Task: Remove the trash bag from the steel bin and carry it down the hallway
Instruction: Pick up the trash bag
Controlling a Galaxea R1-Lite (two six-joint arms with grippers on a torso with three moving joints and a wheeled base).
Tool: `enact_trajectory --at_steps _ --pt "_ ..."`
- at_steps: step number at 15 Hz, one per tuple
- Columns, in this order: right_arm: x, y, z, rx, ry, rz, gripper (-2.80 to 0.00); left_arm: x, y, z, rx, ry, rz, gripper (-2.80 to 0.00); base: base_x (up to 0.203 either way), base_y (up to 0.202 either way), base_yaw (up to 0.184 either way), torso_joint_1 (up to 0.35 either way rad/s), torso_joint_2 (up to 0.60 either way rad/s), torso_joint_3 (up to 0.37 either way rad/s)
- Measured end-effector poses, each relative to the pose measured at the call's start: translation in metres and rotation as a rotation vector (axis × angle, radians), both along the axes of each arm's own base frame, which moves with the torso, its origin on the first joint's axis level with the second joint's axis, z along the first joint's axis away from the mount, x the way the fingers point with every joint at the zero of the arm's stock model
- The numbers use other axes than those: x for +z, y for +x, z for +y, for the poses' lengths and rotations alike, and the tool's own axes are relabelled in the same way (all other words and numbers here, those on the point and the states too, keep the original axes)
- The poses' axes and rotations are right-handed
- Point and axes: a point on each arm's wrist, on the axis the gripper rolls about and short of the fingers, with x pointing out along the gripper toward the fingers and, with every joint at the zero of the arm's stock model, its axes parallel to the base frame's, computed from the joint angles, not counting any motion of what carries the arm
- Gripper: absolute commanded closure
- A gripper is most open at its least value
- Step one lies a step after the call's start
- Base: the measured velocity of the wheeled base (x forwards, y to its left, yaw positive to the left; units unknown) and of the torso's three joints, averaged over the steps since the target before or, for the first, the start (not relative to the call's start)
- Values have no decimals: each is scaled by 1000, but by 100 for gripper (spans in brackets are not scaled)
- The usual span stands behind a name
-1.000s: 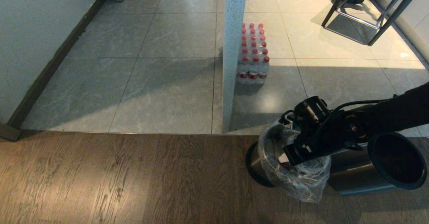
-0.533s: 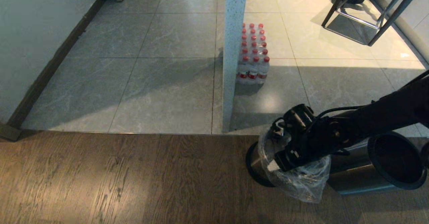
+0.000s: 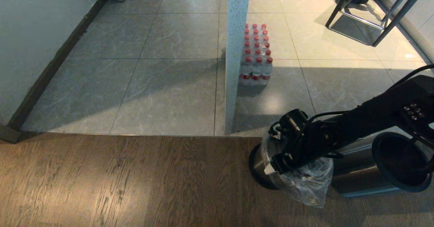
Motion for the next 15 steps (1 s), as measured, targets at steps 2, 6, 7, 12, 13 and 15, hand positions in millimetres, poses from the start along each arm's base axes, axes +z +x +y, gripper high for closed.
enact_trajectory --at_steps 2,6,7,12,13,15 --pt "-2 2 1 5 -4 -1 0 0 0 0 0 0 0 0 0 0 0 0 0 0" --pt "-3 3 1 8 -8 -2 0 0 0 0 0 0 0 0 0 0 0 0 0 0" --pt "-3 4 1 6 -9 -3 0 0 0 0 0 0 0 0 0 0 0 0 0 0" --pt "0 4 0 -5 -6 -9 0 0 0 0 0 0 1 0 0 0 0 0 0 0" --pt "1 4 0 -6 -5 -11 0 0 0 0 0 0 0 0 0 0 0 0 0 0" --pt "6 4 -2 -11 3 -26 0 0 0 0 0 0 0 0 0 0 0 0 0 0"
